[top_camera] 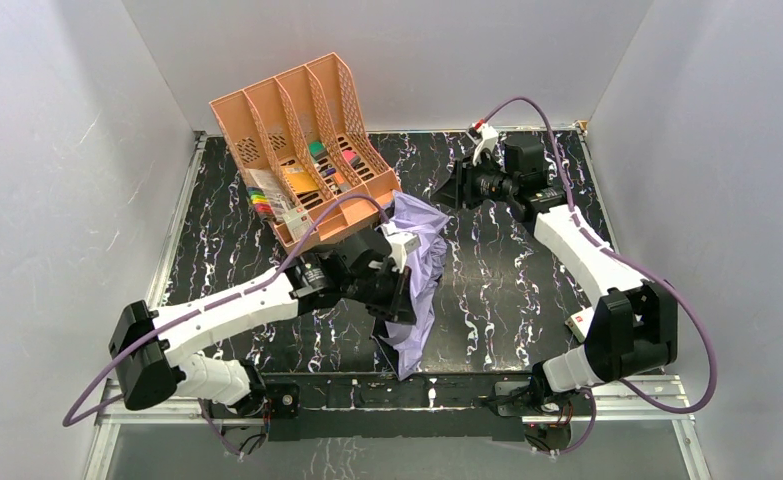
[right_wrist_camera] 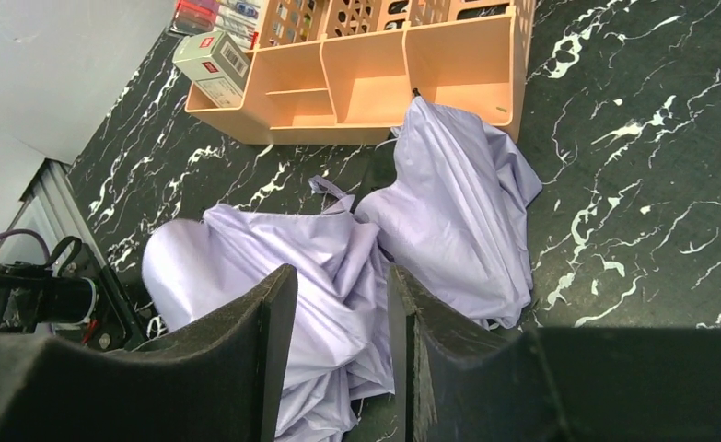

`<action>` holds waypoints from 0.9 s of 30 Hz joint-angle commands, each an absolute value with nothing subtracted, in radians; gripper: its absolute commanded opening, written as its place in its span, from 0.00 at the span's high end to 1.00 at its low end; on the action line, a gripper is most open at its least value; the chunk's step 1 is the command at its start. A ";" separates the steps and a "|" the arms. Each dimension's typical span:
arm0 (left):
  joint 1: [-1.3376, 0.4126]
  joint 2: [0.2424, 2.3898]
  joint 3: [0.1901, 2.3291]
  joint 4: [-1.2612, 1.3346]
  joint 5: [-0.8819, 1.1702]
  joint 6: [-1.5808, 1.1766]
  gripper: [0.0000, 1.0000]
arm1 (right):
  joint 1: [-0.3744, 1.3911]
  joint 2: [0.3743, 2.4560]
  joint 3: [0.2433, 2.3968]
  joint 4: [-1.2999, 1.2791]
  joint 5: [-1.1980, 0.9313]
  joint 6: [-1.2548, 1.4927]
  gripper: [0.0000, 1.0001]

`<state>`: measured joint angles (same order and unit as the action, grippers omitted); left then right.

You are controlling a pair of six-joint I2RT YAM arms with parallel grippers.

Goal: Put away the umbrella

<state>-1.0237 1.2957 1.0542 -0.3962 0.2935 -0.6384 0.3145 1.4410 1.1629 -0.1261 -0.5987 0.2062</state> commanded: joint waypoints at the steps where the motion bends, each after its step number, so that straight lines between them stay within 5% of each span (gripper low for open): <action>1: -1.109 1.259 1.032 -0.399 0.267 -0.727 0.97 | 0.313 1.402 1.145 -0.133 -0.568 0.202 0.50; 14: -1.381 1.288 0.791 -0.157 0.143 -0.947 0.91 | 0.347 1.340 1.090 -0.156 -0.600 0.234 0.50; 23: -1.406 1.295 0.621 0.035 0.138 -0.988 0.83 | 0.618 1.226 0.918 -0.118 -0.445 0.367 0.55; 27: -1.407 1.295 0.577 0.084 0.155 -1.003 0.90 | 0.719 1.170 0.808 -0.050 -0.391 0.462 0.61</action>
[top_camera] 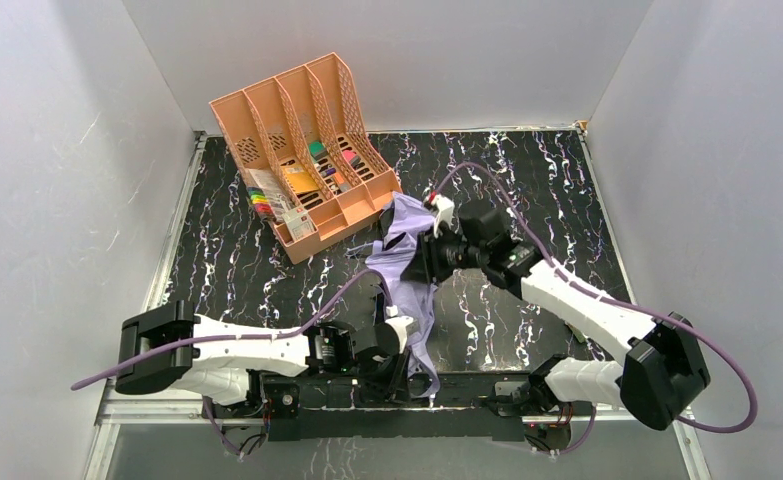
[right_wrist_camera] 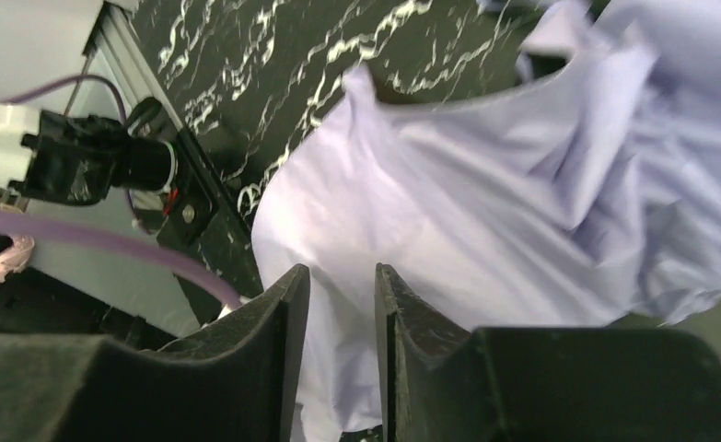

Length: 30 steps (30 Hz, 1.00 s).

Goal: Put away the umbrella

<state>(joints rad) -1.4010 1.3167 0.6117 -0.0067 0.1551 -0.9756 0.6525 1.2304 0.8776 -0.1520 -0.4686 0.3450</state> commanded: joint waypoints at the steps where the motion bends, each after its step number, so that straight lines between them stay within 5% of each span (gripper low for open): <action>1: -1.408 1.298 0.572 0.093 0.161 -1.003 0.92 | 0.734 1.160 0.783 -0.033 -0.381 0.482 0.62; 8: -1.417 1.253 0.553 0.102 0.139 -0.968 0.93 | 0.776 1.125 0.684 -0.009 -0.336 0.545 0.66; 16: -1.416 0.996 0.563 -0.056 -0.116 -0.888 0.87 | 0.833 1.136 0.562 0.083 -0.300 0.603 0.67; 30: -1.378 1.043 0.603 -0.053 -0.220 -0.843 0.41 | 0.853 1.298 0.491 0.251 -0.201 0.649 0.65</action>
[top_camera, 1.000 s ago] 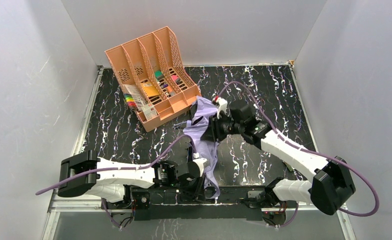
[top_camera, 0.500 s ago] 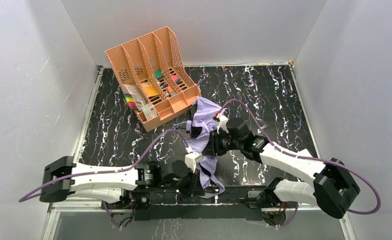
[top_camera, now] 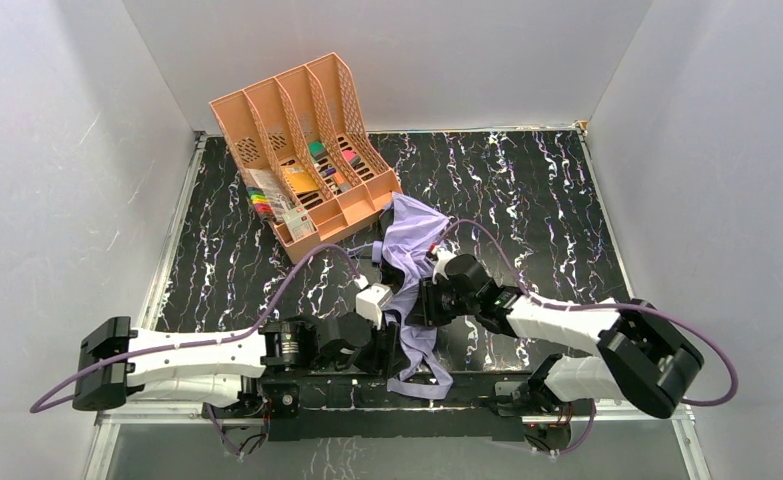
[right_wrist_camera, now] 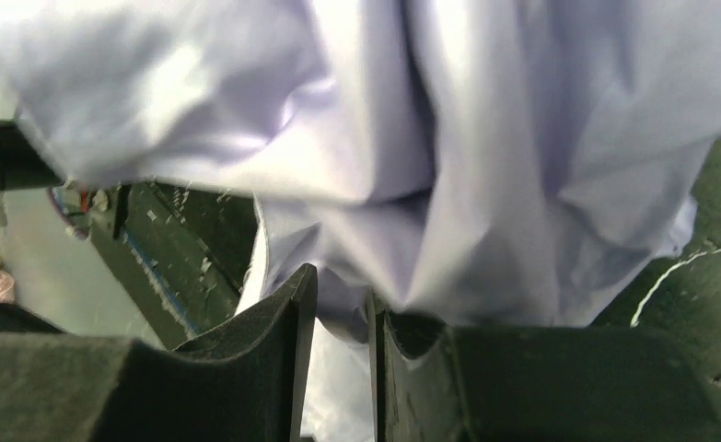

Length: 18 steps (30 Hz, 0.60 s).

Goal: Put away the umbrella

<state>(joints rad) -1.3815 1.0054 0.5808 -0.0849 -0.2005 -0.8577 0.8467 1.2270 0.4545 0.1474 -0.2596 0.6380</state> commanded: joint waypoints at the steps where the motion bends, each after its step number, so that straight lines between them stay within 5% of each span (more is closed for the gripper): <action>1: -1.378 1.051 0.600 -0.043 -0.217 -0.846 0.40 | 0.853 1.333 0.516 0.251 -0.187 0.642 0.64; 10: -1.376 1.085 0.627 -0.062 -0.262 -0.853 0.36 | 0.813 1.573 0.696 0.190 -0.088 0.609 0.64; 18: -1.347 1.161 0.656 -0.057 -0.350 -0.864 0.20 | 0.718 1.672 0.770 0.160 -0.056 0.604 0.64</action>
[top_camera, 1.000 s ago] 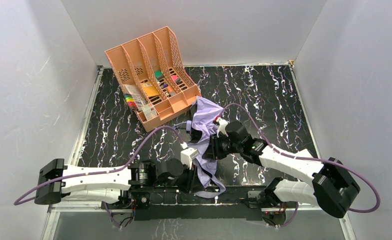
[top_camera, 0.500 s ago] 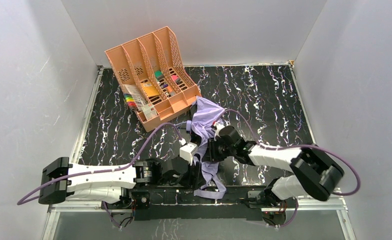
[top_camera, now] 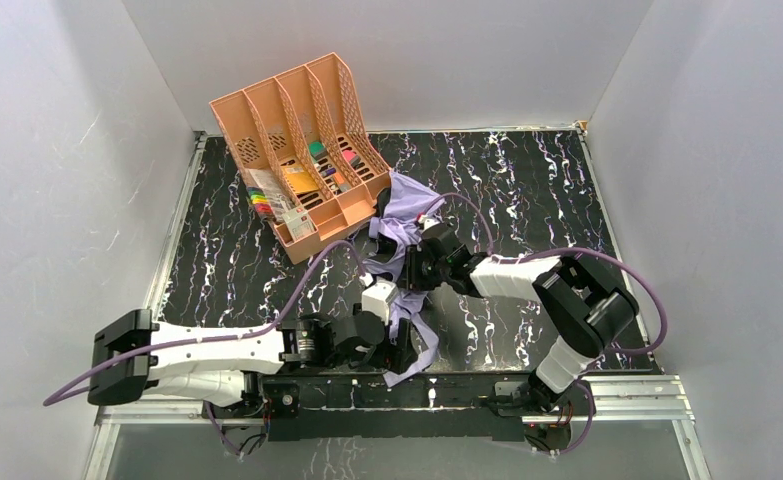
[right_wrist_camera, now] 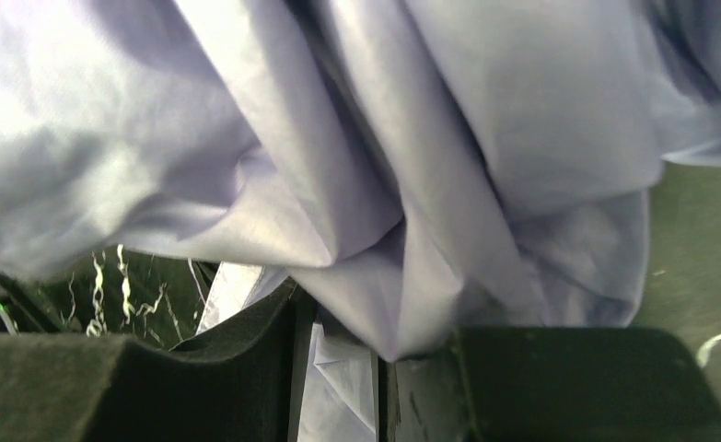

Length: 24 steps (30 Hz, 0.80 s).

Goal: Put away the umbrella

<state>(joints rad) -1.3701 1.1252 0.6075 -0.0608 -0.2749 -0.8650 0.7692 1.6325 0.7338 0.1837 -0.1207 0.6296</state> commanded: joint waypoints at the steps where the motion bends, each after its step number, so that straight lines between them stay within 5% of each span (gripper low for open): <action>1: -1.344 1.183 0.665 -0.045 -0.351 -0.855 0.19 | 0.712 1.675 0.775 0.158 -0.062 0.602 0.64; 9: -1.336 1.427 0.801 0.035 -0.401 -0.843 0.15 | 0.701 1.672 0.787 0.153 -0.097 0.604 0.63; 24: -1.342 1.733 0.999 -0.136 -0.342 -0.729 0.25 | 0.692 1.665 0.778 0.156 -0.115 0.606 0.62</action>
